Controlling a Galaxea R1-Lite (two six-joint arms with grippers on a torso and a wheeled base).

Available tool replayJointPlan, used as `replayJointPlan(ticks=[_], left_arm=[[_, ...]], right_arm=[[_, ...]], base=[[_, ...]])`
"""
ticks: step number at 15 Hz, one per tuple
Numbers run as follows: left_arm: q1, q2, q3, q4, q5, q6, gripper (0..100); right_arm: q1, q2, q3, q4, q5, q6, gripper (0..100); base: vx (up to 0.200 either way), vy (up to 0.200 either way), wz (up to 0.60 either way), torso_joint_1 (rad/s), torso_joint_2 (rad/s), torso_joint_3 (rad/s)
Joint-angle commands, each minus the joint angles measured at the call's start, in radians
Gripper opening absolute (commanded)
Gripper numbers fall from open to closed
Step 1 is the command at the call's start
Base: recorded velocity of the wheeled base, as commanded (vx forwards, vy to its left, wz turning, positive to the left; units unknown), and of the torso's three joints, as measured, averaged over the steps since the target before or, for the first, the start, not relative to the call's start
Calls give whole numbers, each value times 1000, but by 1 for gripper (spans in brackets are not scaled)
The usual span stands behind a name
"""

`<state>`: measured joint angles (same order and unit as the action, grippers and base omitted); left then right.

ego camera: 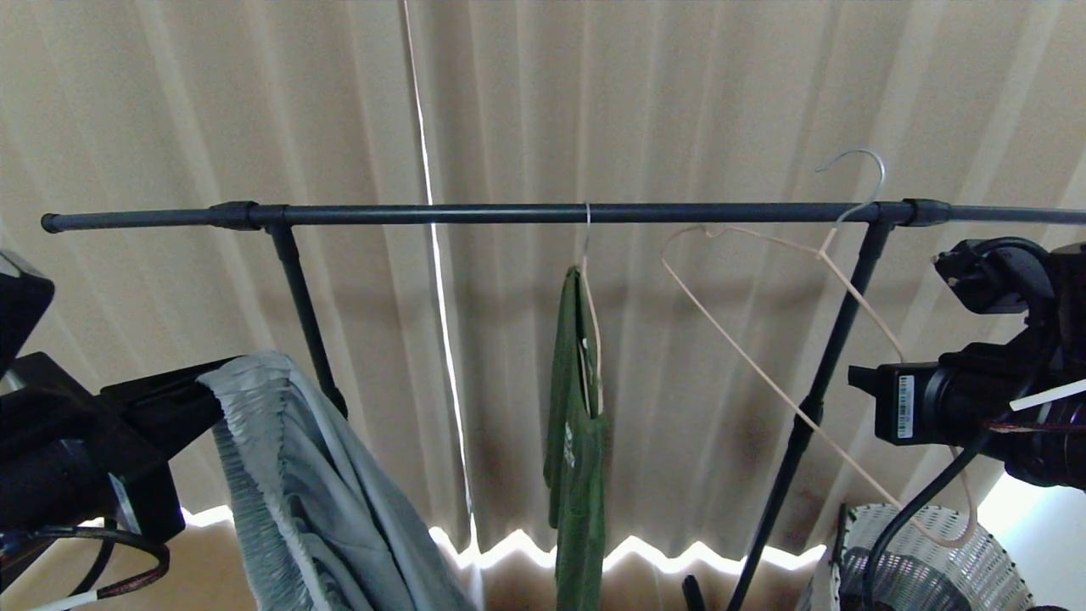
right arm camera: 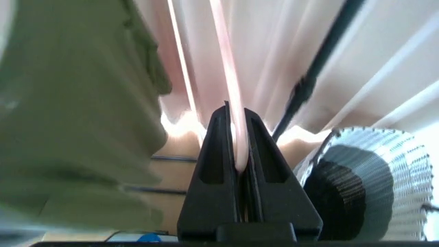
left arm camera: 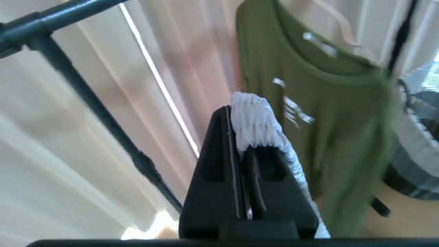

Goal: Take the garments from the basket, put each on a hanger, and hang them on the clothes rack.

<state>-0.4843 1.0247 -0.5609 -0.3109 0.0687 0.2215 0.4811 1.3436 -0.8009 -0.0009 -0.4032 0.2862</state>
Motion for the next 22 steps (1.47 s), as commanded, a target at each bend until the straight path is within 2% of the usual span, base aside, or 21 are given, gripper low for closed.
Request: replayJointPlan(ticks=[1, 5, 7, 9, 11, 13, 15, 16, 19, 22], left_arm=[[7, 6, -8, -1, 0, -2, 0], [29, 21, -24, 6, 3, -5, 0], [38, 57, -54, 26, 37, -5, 0], [38, 100, -109, 82, 91, -7, 0], [38, 158, -218, 214, 177, -11, 0], [36, 204, -326, 340, 220, -57, 0], [27, 259, -427, 437, 269, -148, 0], [19, 304, -472, 446, 316, -200, 0], [16, 422, -574, 441, 421, -286, 0], [-2, 486, -654, 440, 474, -330, 0]], right_arm=[[1, -1, 0, -1, 0, 1, 0], [2, -4, -3, -8, 3, 14, 0], [7, -20, 2, -61, 7, 14, 0], [33, -60, 0, -111, 44, 10, 0], [122, -130, 0, -113, 90, 8, 0], [217, -147, 8, -116, 107, 10, 0], [251, -141, 11, -123, 144, 10, 0], [258, -141, 11, -123, 176, 10, 0], [309, -133, 45, -120, 264, 5, 0], [416, -84, 65, -123, 277, 10, 0]], base=[[-200, 0, 0, 2, 2, 2], [0, 0, 0, 0, 0, 0], [0, 0, 0, 0, 0, 0], [0, 0, 0, 0, 0, 0], [0, 0, 0, 0, 0, 0], [0, 0, 0, 0, 0, 0], [0, 0, 0, 0, 0, 0], [0, 0, 0, 0, 0, 0], [0, 0, 0, 0, 0, 0], [0, 0, 0, 0, 0, 0]])
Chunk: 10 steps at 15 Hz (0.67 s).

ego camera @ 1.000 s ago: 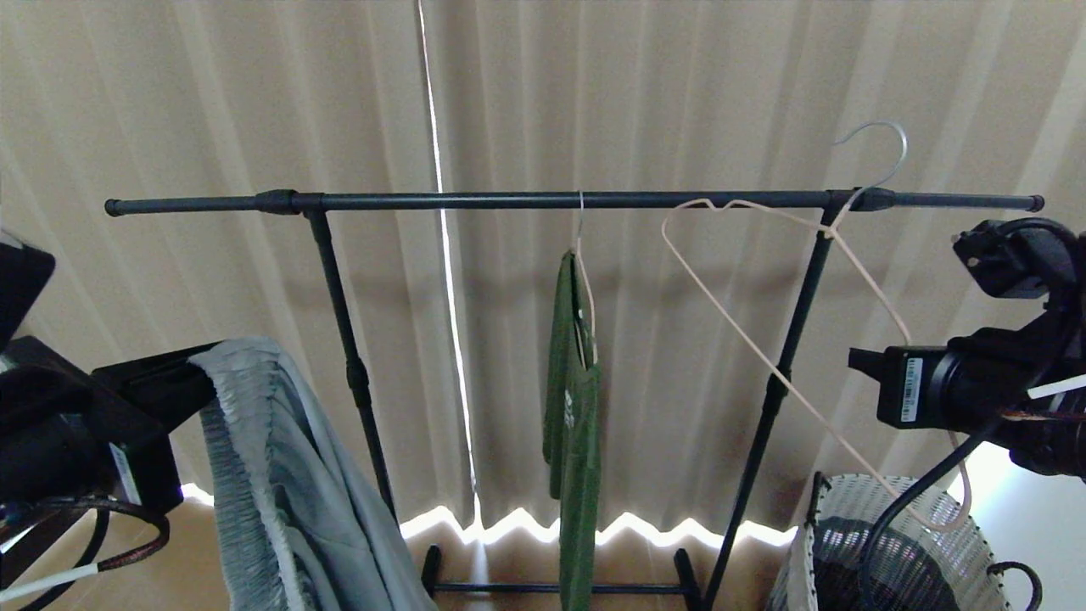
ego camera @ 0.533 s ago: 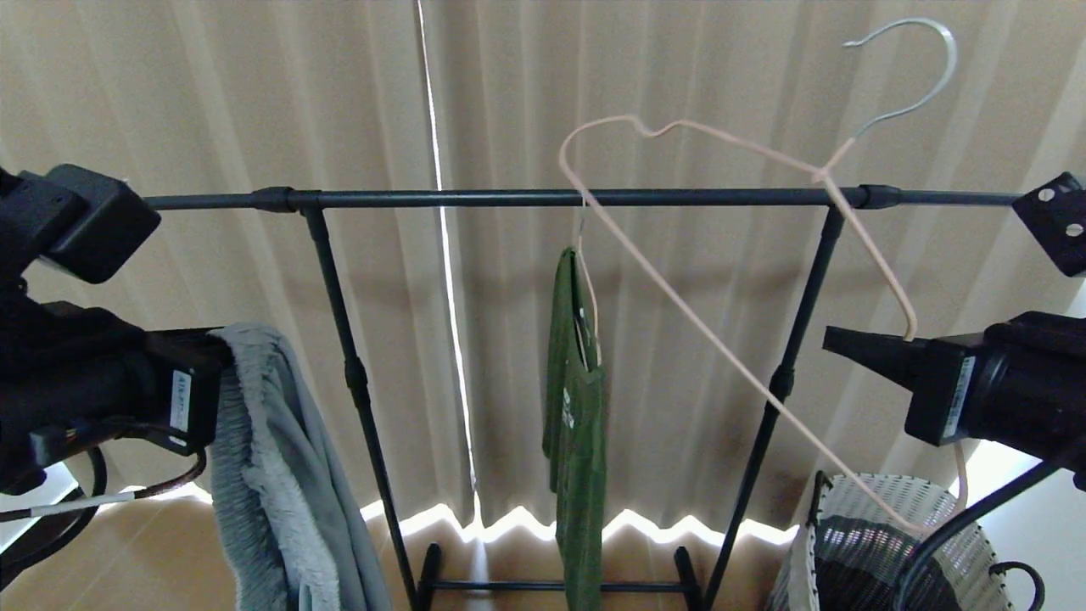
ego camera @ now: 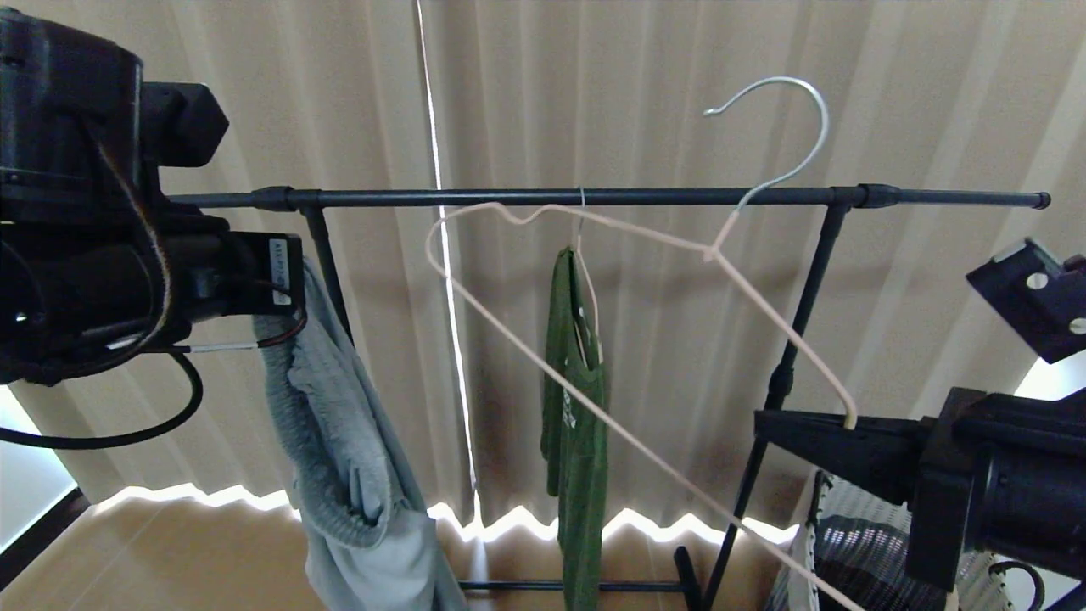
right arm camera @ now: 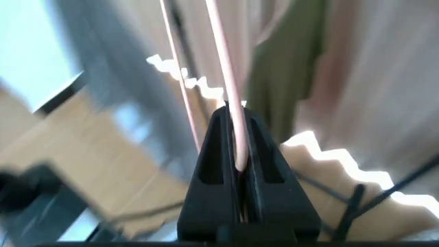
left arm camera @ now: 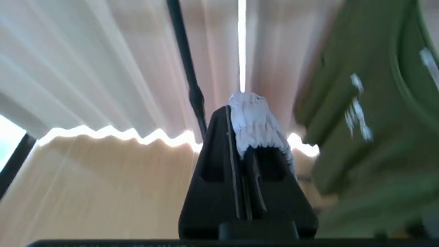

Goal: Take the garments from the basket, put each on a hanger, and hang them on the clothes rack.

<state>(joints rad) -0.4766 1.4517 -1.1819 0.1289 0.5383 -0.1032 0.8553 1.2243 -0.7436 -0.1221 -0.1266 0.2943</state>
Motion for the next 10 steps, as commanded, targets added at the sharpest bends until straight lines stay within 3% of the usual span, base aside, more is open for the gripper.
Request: replayJointPlan(ticks=[1, 5, 10], left_arm=[[-14, 62, -38, 0, 6, -12, 0], [-25, 70, -51, -31, 9, -12, 0], [-50, 73, -47, -34, 22, -18, 0]], right_arm=[[53, 41, 6, -2, 1, 2, 0], [105, 69, 4, -2, 4, 8, 0], [111, 123, -14, -10, 2, 9, 0]], base=[[0, 0, 0, 0, 0, 0], [0, 0, 0, 0, 0, 0], [0, 0, 0, 0, 0, 0]])
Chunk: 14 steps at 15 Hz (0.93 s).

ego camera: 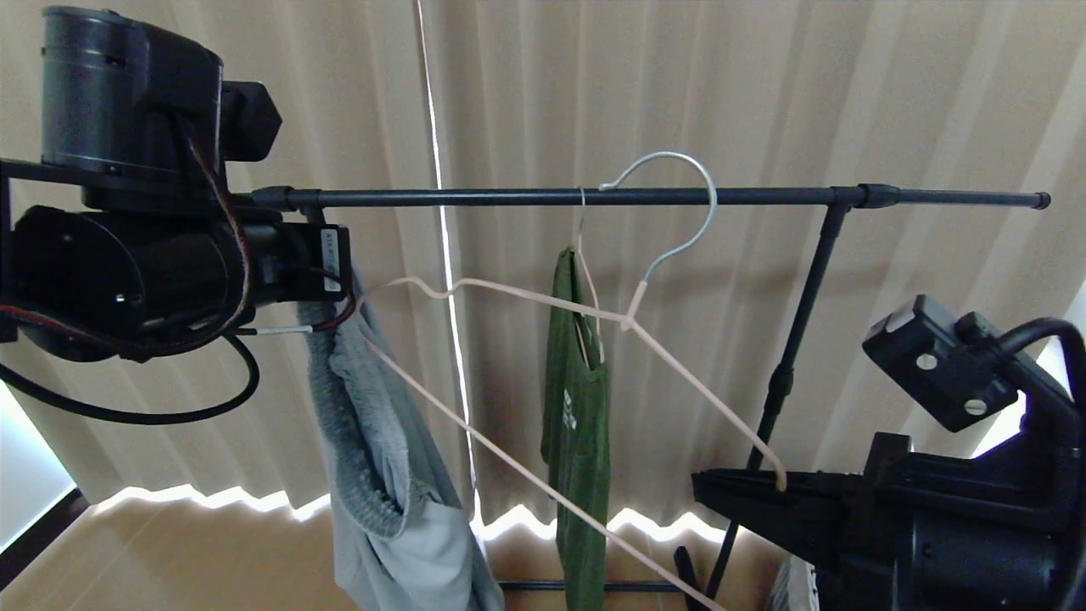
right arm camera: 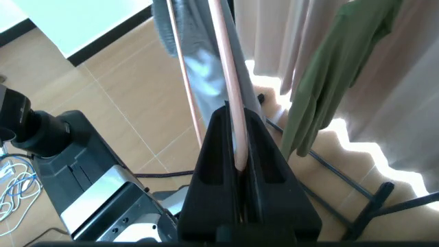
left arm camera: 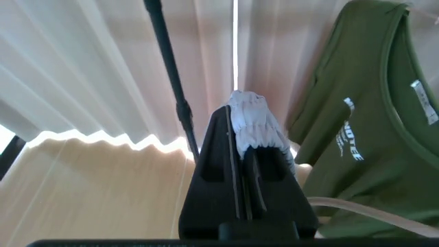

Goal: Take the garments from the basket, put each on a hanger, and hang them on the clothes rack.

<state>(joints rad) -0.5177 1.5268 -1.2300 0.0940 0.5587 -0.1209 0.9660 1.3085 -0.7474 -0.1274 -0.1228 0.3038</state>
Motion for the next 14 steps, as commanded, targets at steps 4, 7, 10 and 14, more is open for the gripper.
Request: replayJointPlan(ticks=[4, 7, 10, 14], left_arm=[[27, 27, -3, 0, 38, 0, 0], [31, 47, -13, -7, 40, 0, 0], [33, 78, -37, -28, 43, 0, 0], [25, 78, -37, -27, 44, -2, 0]], right_arm=[[2, 14, -7, -41, 2, 0, 0], [4, 8, 2, -46, 6, 0, 0], [22, 5, 3, -43, 31, 0, 0], [23, 60, -12, -57, 28, -2, 0]], base=[[0, 0, 0, 0, 0, 0], [0, 0, 0, 0, 0, 0], [0, 0, 0, 0, 0, 0], [0, 0, 0, 0, 0, 0]])
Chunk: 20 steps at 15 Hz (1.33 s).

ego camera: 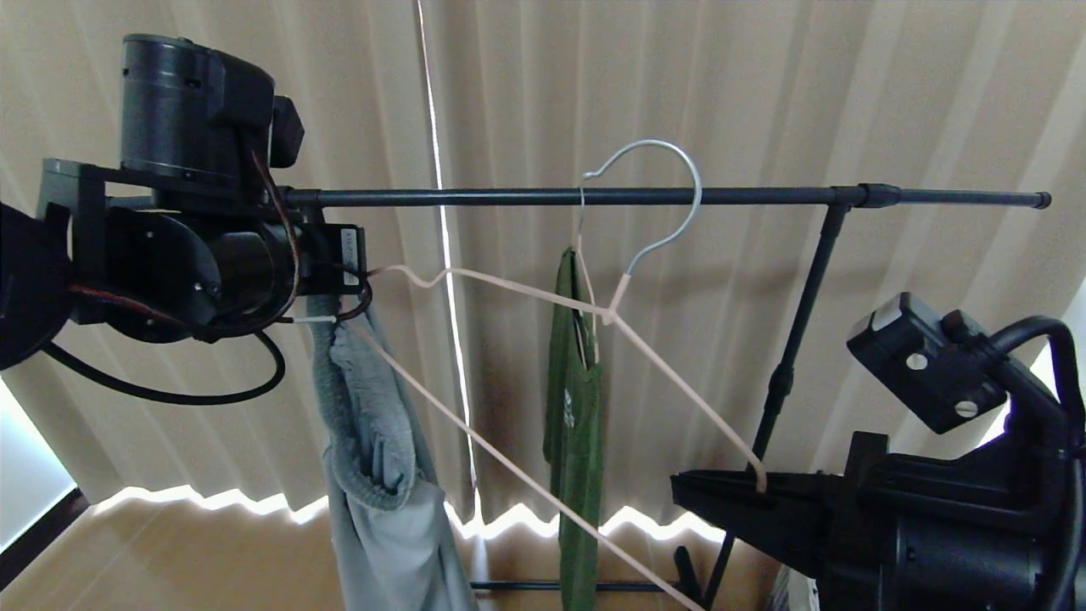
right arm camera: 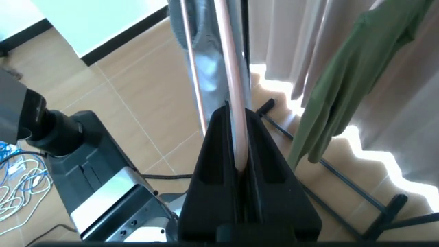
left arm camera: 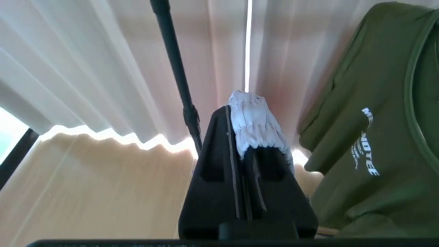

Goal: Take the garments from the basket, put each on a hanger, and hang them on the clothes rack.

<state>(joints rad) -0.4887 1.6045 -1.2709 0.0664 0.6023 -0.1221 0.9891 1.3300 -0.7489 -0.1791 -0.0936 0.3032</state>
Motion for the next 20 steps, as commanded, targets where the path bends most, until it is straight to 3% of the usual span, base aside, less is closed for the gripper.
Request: replayJointPlan(ticks=[1, 7, 9, 16, 18, 20], left_arm=[[-10, -17, 10, 1, 1, -2, 0], [-17, -72, 56, 1, 1, -1, 0], [-19, -86, 76, 0, 1, -1, 0], [-76, -146, 108, 1, -1, -5, 0], [-126, -173, 108, 1, -30, -4, 0], [-162, -193, 108, 4, -130, 2, 0]], right_arm=[[-1, 71, -29, -5, -8, 1, 0], [-38, 184, -141, -3, -28, 40, 0], [-40, 229, -182, -3, -66, 60, 0], [-53, 373, -296, -3, -81, 100, 0], [-53, 399, -319, -3, -83, 97, 0], [-53, 399, -314, 4, -81, 91, 0]], base=[[0, 0, 0, 0, 0, 0], [0, 0, 0, 0, 0, 0], [0, 0, 0, 0, 0, 0], [0, 0, 0, 0, 0, 0], [0, 0, 0, 0, 0, 0], [0, 0, 0, 0, 0, 0]])
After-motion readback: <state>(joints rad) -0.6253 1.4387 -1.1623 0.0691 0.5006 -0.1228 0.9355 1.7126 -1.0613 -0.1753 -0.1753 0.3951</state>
